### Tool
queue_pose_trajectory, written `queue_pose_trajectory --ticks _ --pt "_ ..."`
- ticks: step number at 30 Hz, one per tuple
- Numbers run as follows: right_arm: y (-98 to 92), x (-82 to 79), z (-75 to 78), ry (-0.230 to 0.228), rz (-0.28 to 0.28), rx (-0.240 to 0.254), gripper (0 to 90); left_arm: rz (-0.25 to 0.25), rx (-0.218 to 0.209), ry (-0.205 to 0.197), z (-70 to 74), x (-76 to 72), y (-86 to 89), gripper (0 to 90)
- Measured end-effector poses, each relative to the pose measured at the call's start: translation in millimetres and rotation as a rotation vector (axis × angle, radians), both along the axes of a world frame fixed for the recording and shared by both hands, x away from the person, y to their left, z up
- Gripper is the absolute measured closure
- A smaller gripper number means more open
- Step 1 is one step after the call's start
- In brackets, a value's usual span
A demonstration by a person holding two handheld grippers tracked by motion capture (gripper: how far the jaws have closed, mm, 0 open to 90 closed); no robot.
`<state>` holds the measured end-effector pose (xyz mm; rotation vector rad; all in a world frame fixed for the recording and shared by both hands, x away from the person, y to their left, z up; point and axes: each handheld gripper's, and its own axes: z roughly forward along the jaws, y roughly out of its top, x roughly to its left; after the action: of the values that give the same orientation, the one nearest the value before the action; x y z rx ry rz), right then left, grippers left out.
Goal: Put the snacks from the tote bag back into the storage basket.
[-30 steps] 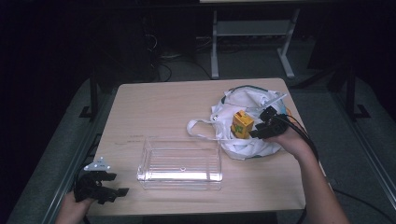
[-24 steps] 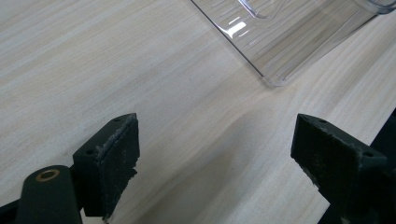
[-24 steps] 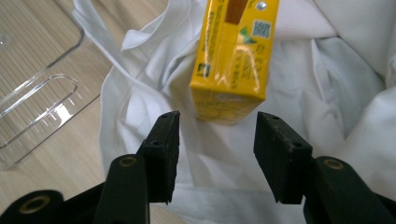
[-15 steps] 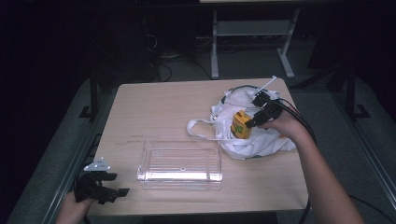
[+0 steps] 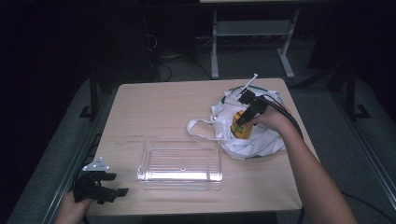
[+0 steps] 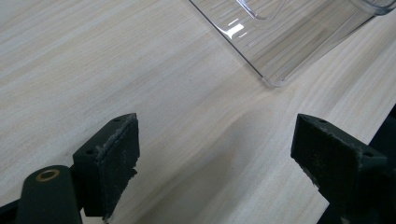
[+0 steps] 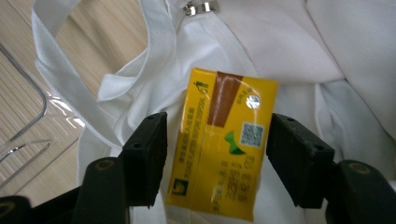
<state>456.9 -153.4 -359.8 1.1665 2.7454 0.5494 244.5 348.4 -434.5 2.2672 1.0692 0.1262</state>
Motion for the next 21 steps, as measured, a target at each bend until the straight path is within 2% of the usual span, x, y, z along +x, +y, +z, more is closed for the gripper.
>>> queue_pose_trajectory --ticks 5,9,15,21 --pt "3.4 3.9 -6.8 0.019 -0.003 -0.035 42.4 -0.003 0.003 0.000 0.3 -0.1 0.1 15.3" --pt "3.2 4.8 -7.9 0.035 -0.002 -0.026 45.4 0.001 -0.001 0.001 -0.2 0.1 0.1 15.3" --pt "4.4 4.2 -6.9 0.026 -0.006 -0.045 49.1 -0.005 0.002 0.001 0.2 0.1 0.1 15.3" --pt "6.1 3.2 -5.8 0.020 0.017 -0.079 51.6 -0.003 0.001 0.000 0.3 0.2 -0.2 15.3"
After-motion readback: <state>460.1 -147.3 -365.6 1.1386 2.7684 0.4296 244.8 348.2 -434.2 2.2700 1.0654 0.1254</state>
